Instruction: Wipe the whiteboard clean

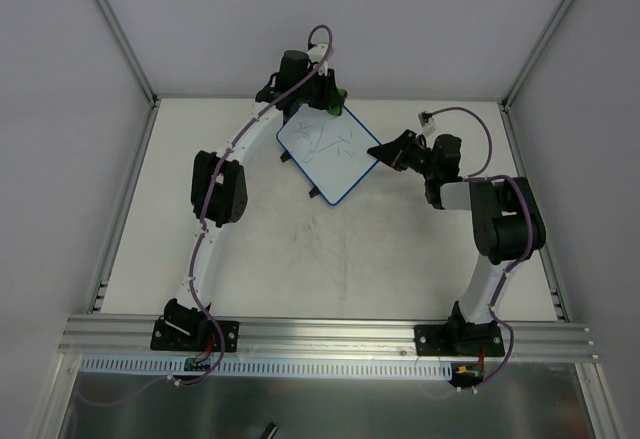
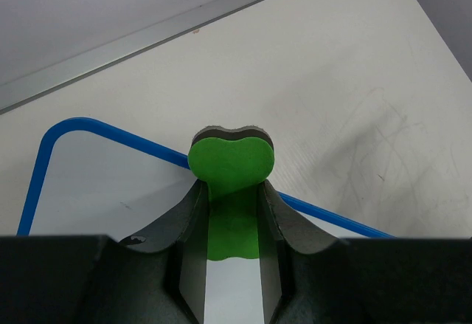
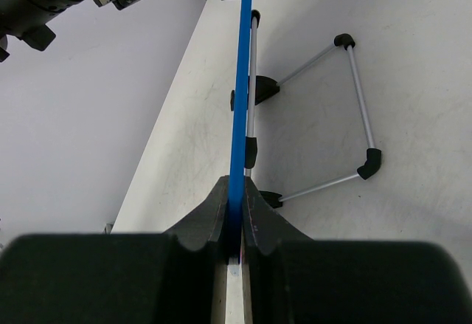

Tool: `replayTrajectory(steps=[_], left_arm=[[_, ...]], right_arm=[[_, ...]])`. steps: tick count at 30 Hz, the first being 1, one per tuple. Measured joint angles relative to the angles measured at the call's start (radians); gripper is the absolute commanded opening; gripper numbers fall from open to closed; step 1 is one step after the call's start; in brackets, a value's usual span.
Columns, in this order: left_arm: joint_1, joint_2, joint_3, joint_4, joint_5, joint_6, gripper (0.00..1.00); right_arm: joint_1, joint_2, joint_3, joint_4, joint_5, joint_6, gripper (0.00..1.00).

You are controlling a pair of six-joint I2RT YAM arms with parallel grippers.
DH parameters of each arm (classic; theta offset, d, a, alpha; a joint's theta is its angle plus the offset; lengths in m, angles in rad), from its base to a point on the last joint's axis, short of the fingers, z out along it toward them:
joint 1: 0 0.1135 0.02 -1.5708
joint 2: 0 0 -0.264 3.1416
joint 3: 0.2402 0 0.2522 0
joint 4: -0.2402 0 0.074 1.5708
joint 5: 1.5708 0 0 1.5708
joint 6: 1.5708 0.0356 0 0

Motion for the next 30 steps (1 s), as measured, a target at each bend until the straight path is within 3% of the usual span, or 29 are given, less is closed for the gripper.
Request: replayTrajectory(steps=[30], left_arm=[[0.075,-0.006,-0.127,0.128,-0.275,-0.006,0.0]], right_arm=[[0.0,0.0,0.0,-0.003,0.003,0.007,0.0]])
